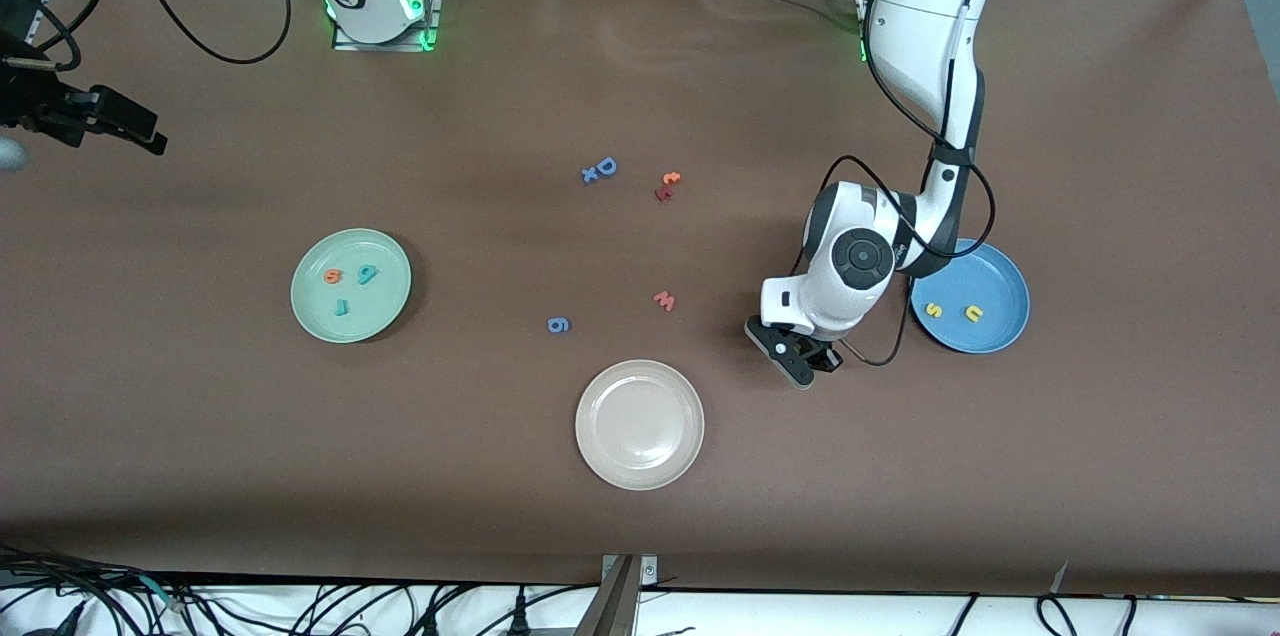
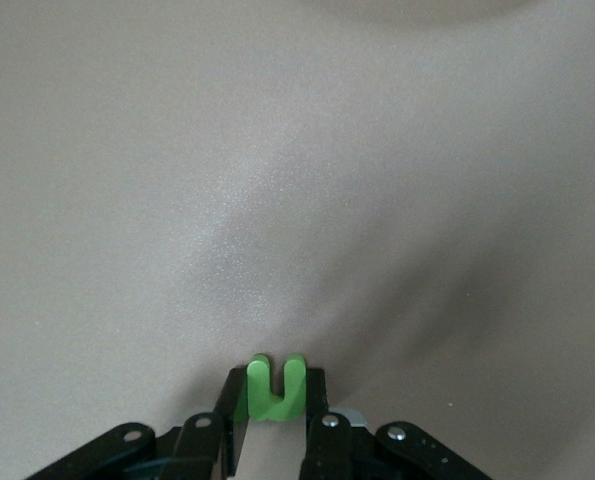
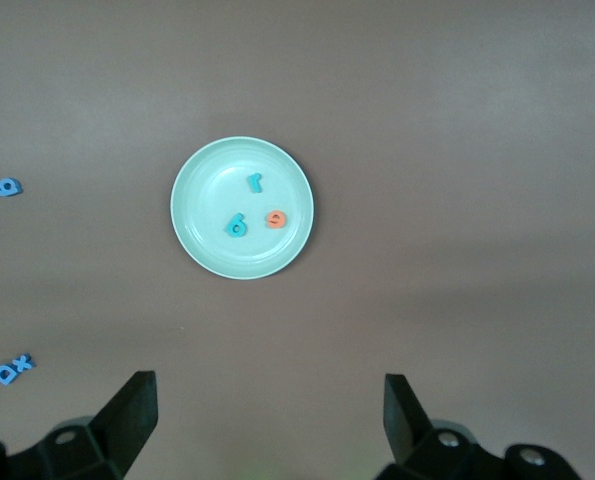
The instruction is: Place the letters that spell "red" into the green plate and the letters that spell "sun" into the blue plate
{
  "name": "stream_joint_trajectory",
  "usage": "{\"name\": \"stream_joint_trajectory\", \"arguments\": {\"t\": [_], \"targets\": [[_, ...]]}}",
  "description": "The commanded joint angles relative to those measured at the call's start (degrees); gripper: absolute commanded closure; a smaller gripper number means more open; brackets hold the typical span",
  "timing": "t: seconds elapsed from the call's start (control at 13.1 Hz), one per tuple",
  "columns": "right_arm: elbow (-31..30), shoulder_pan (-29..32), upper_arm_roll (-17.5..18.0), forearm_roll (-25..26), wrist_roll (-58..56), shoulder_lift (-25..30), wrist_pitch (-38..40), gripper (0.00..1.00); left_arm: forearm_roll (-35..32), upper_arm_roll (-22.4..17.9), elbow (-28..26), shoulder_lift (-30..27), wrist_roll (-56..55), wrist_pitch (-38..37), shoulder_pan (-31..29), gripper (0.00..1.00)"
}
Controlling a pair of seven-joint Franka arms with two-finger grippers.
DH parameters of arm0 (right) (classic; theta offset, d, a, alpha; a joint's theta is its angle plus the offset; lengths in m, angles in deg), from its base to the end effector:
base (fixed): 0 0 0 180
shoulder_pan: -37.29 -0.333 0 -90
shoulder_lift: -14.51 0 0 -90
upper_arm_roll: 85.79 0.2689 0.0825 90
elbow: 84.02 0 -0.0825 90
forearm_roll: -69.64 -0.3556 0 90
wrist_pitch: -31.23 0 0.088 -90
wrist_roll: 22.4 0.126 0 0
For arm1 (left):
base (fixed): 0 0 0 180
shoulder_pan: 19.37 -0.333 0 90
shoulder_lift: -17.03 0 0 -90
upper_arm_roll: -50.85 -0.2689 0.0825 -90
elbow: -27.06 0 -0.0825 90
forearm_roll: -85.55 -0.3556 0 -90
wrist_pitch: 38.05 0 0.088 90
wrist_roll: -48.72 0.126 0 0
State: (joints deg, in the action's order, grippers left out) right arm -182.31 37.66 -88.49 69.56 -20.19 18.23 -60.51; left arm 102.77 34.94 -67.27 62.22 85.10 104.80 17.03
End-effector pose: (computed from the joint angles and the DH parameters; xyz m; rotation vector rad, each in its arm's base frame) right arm 0.5069 -0.0276 0.5304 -3.1325 0.1443 0.0775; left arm 0.5967 -0.2390 0.1424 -2.8471 1.2858 -0.1534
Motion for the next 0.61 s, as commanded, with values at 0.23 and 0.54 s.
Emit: {"name": "stream_joint_trajectory", "arguments": {"t": [0.23, 0.54], "targets": [[-0.6, 3.2, 3.8, 0.8, -1.4, 0.7, -0.6, 0.0, 5.8, -2.3, 0.9, -3.4, 9.5, -6.3, -5.6, 0.85], [0.2, 2.5, 3.0, 0.9, -1.9, 0.1, -0.6, 0.0, 7.8, -10.5, -1.5, -5.5, 17.1, -14.1, -6.8, 0.81]]}}
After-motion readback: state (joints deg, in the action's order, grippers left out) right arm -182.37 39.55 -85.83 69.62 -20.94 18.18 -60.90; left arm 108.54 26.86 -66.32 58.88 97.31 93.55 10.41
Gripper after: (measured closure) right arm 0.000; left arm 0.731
